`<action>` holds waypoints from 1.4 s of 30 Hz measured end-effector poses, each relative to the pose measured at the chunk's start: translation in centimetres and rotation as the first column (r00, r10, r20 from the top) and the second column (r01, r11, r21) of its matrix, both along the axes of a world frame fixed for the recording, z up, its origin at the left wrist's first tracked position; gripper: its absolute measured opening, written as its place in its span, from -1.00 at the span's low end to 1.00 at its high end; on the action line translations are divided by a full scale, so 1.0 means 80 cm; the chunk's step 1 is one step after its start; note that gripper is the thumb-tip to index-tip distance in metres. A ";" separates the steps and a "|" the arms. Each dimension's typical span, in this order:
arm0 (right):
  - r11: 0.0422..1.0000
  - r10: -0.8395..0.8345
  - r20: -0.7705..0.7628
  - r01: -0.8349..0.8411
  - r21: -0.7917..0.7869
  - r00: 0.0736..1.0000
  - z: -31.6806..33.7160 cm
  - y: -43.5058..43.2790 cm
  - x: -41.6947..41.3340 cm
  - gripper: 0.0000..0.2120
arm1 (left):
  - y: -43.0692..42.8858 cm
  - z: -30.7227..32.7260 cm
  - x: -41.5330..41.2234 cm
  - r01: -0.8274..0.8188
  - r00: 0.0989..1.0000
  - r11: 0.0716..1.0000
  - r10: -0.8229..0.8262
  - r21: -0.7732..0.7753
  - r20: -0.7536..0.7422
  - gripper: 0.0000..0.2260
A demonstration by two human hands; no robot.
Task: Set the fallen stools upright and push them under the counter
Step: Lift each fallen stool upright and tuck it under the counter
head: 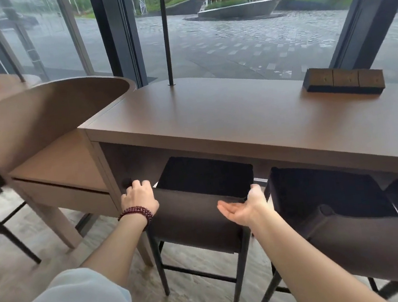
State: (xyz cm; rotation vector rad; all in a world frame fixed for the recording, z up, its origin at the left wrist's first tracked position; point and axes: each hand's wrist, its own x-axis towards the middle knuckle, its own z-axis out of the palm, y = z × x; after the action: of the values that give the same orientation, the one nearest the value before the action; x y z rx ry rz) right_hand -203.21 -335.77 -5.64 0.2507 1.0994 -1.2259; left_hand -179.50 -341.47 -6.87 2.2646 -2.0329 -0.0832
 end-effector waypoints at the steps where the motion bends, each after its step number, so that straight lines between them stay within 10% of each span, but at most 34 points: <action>1: 0.999 0.040 -0.004 -0.040 -0.021 0.999 0.007 0.001 0.008 -0.40 | 0.008 0.001 -0.001 -0.018 0.998 1.000 0.017 -0.008 -0.059 -0.69; 9: 0.946 0.303 -0.083 -0.310 -0.091 0.949 0.037 0.009 0.084 -0.43 | 0.068 0.017 0.023 -0.204 0.818 0.977 0.133 -0.067 -0.560 -0.60; 42: 0.646 0.737 -0.207 -0.761 -0.063 0.643 0.032 0.055 0.837 -0.60 | 0.234 0.014 0.753 -0.682 0.461 0.732 0.442 0.012 -0.769 -0.78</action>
State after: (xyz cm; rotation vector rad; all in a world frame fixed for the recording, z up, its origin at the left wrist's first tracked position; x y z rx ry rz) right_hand -136.28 -331.35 -3.07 -0.4172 1.0778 -0.5516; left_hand -119.29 -322.71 -5.76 2.0733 -0.7442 -0.5035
